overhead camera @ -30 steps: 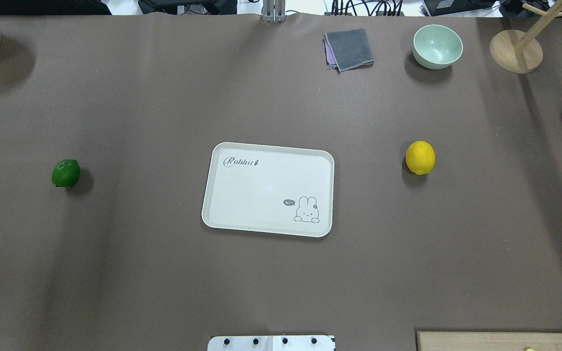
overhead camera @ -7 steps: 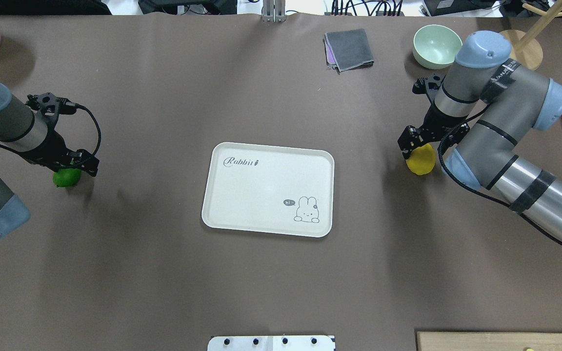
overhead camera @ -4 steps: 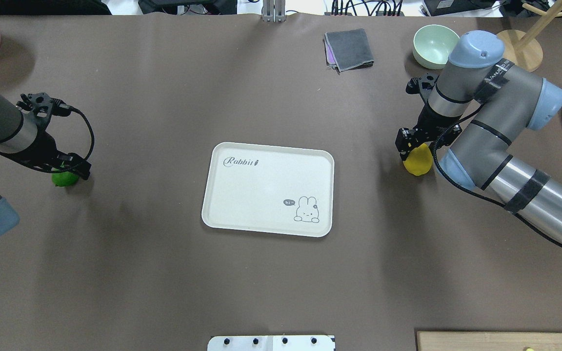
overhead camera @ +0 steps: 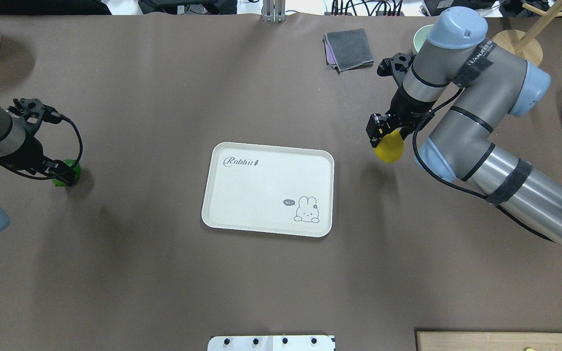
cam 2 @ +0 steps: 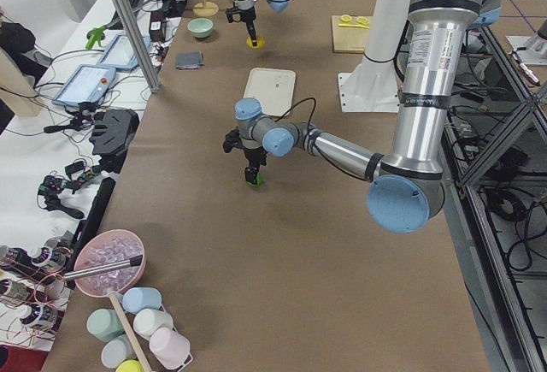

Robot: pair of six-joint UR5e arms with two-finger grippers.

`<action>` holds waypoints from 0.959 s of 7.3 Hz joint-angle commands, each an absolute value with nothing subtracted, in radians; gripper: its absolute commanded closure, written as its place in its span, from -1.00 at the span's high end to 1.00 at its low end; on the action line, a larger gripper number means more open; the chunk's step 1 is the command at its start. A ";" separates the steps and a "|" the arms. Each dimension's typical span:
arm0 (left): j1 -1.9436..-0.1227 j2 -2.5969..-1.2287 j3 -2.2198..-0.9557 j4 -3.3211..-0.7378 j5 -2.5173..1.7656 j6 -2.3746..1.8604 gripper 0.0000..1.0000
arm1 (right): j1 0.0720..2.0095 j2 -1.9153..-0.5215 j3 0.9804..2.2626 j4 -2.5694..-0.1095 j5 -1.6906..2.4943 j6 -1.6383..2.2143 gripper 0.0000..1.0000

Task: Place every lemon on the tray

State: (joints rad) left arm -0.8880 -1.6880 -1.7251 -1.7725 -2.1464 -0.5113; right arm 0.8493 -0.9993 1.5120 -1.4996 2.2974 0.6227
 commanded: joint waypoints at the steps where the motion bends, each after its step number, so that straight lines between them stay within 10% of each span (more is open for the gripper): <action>1: -0.882 -1.706 -1.672 -1.779 -2.155 -0.506 0.95 | 0.787 -0.915 1.526 -1.464 2.295 0.588 -0.75; 6: -0.882 -1.753 -1.626 -1.775 -2.157 -0.509 0.89 | 0.637 -0.914 1.480 -1.364 2.232 0.519 -0.70; 7: -0.882 -1.752 -1.626 -1.775 -2.157 -0.511 0.50 | 0.634 -0.908 1.467 -1.364 2.232 0.511 -0.66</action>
State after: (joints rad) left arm -0.8820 -1.7510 -1.6306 -1.7747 -2.1567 -0.5097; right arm 0.6446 -0.9110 1.4803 -1.3653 2.2404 0.5257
